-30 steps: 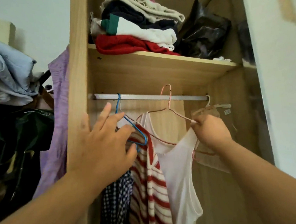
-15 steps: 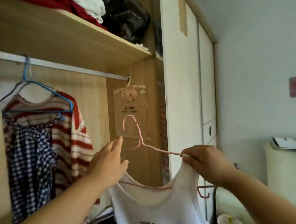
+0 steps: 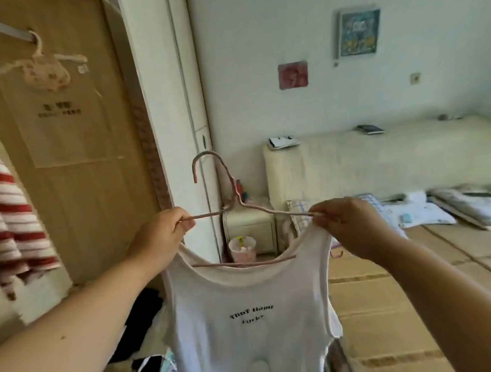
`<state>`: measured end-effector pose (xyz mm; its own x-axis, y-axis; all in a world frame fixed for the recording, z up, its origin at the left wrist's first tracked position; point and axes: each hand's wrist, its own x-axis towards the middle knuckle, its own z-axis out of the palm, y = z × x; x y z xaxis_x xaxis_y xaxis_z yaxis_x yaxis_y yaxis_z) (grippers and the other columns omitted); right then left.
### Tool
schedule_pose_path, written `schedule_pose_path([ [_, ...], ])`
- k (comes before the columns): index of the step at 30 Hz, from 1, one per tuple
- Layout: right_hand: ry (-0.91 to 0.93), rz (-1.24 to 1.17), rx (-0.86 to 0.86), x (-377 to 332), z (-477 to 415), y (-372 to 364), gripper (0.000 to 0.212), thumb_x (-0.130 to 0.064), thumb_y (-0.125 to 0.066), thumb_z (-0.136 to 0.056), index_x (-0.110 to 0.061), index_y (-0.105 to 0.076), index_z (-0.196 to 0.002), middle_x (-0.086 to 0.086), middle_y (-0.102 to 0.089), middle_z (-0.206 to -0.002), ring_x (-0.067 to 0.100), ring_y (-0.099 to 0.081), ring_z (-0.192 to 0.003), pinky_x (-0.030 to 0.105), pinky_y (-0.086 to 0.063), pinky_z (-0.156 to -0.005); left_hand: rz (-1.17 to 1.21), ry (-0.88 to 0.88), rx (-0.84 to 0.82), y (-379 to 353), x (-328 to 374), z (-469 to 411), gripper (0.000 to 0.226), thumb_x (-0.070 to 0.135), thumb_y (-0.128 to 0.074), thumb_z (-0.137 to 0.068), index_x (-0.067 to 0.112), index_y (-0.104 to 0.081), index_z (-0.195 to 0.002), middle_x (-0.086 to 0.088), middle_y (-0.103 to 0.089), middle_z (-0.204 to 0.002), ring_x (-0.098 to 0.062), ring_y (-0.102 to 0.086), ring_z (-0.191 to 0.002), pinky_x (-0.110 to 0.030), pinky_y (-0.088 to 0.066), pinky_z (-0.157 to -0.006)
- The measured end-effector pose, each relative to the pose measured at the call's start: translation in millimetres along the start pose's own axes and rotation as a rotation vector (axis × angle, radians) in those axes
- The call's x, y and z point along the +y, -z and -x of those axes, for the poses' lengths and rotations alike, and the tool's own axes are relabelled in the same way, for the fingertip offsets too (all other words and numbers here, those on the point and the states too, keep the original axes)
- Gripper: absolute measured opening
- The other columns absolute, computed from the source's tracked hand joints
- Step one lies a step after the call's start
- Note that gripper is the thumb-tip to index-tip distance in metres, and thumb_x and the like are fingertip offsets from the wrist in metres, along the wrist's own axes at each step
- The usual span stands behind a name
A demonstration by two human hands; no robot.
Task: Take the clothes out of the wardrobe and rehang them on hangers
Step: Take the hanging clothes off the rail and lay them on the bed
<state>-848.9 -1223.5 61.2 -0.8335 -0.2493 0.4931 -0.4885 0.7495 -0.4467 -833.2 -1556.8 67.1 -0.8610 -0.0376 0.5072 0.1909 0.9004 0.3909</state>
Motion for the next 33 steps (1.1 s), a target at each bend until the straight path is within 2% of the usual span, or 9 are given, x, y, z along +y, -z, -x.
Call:
schedule_pose_path([
  [4,-0.259,0.022,-0.056,16.3,99.3,14.0,0.02,-0.025,-0.057,-0.092,-0.027,-0.071,-0.107,-0.004,-0.07,-0.106,0.016,-0.062,-0.099,0.029,-0.046,-0.085,0.065,-0.124,-0.174,-33.7,36.2,36.6,0.026,0.029,-0.058,-0.092,0.035,-0.049,-0.068,0.012,-0.055,-0.069,-0.013,-0.053,-0.069,-0.03,-0.037,-0.059],
  [8,-0.471,0.065,-0.032,37.8,190.8,38.9,0.021,-0.022,-0.058,-0.092,-0.025,-0.071,-0.109,-0.003,-0.07,-0.104,0.018,-0.061,-0.097,0.022,-0.037,-0.076,0.045,-0.224,-0.295,-85.6,91.1,68.3,0.036,0.061,-0.043,-0.089,0.032,-0.06,-0.078,0.01,-0.061,-0.075,-0.014,-0.056,-0.072,-0.031,-0.044,-0.064],
  [13,-0.75,0.108,0.032,77.4,293.1,76.3,0.022,-0.021,-0.06,-0.091,-0.024,-0.072,-0.109,-0.001,-0.071,-0.105,0.016,-0.061,-0.093,0.02,-0.034,-0.073,0.111,-0.41,-0.435,-159.4,180.5,107.8,0.048,0.062,-0.034,-0.087,0.025,-0.065,-0.087,0.002,-0.059,-0.08,-0.022,-0.057,-0.081,-0.038,-0.045,-0.073],
  [15,-0.841,0.138,0.05,95.8,330.2,89.1,0.022,-0.022,-0.059,-0.091,-0.028,-0.071,-0.108,-0.006,-0.071,-0.107,0.011,-0.059,-0.09,0.018,-0.034,-0.073,0.076,-0.475,-0.483,-189.8,215.0,123.1,0.044,0.057,-0.034,-0.093,0.024,-0.062,-0.089,0.002,-0.057,-0.081,-0.023,-0.056,-0.083,-0.037,-0.042,-0.074],
  [19,-1.002,0.148,0.116,136.6,393.3,115.4,0.023,-0.02,-0.061,-0.09,-0.026,-0.071,-0.109,-0.005,-0.071,-0.109,0.016,-0.063,-0.1,0.023,-0.043,-0.081,0.027,-0.551,-0.649,-246.4,287.0,150.8,0.039,0.047,-0.03,-0.1,0.021,-0.057,-0.088,0.003,-0.055,-0.083,-0.02,-0.052,-0.083,-0.032,-0.033,-0.071],
  [22,-1.091,0.142,0.148,177.0,433.5,132.8,0.025,-0.019,-0.059,-0.09,-0.026,-0.07,-0.112,-0.005,-0.07,-0.109,0.013,-0.061,-0.095,0.024,-0.046,-0.081,0.058,-0.546,-0.775,-291.0,340.2,168.2,0.036,0.046,-0.03,-0.1,0.023,-0.053,-0.084,0.005,-0.052,-0.082,-0.021,-0.051,-0.085,-0.035,-0.036,-0.08],
  [25,-1.164,0.115,0.137,219.9,463.5,140.2,0.026,-0.019,-0.057,-0.092,-0.025,-0.068,-0.114,-0.005,-0.069,-0.104,0.009,-0.058,-0.086,0.017,-0.043,-0.071,-0.031,-0.534,-0.821,-333.1,386.8,183.2,0.038,0.051,-0.029,-0.098,0.024,-0.056,-0.093,0.003,-0.056,-0.095,-0.02,-0.05,-0.094,-0.038,-0.033,-0.088],
  [28,-1.224,0.078,0.124,267.9,481.6,141.0,0.025,-0.019,-0.057,-0.092,-0.022,-0.069,-0.114,-0.003,-0.069,-0.101,0.012,-0.06,-0.088,0.02,-0.042,-0.075,-0.136,-0.478,-0.848,-380.7,423.2,195.5,0.032,0.049,-0.033,-0.099,0.027,-0.054,-0.092,-0.002,-0.055,-0.107,-0.022,-0.048,-0.1,-0.042,-0.032,-0.095],
  [33,-1.276,0.055,-0.137,347.3,493.4,122.9,0.024,-0.026,-0.053,-0.095,-0.028,-0.067,-0.114,-0.009,-0.062,-0.094,0.009,-0.056,-0.081,0.016,-0.034,-0.067,-0.289,-0.329,-0.914,-451.6,440.6,212.2,0.031,0.048,-0.035,-0.098,0.027,-0.057,-0.106,-0.005,-0.05,-0.124,-0.026,-0.043,-0.116,-0.047,-0.031,-0.103],
])
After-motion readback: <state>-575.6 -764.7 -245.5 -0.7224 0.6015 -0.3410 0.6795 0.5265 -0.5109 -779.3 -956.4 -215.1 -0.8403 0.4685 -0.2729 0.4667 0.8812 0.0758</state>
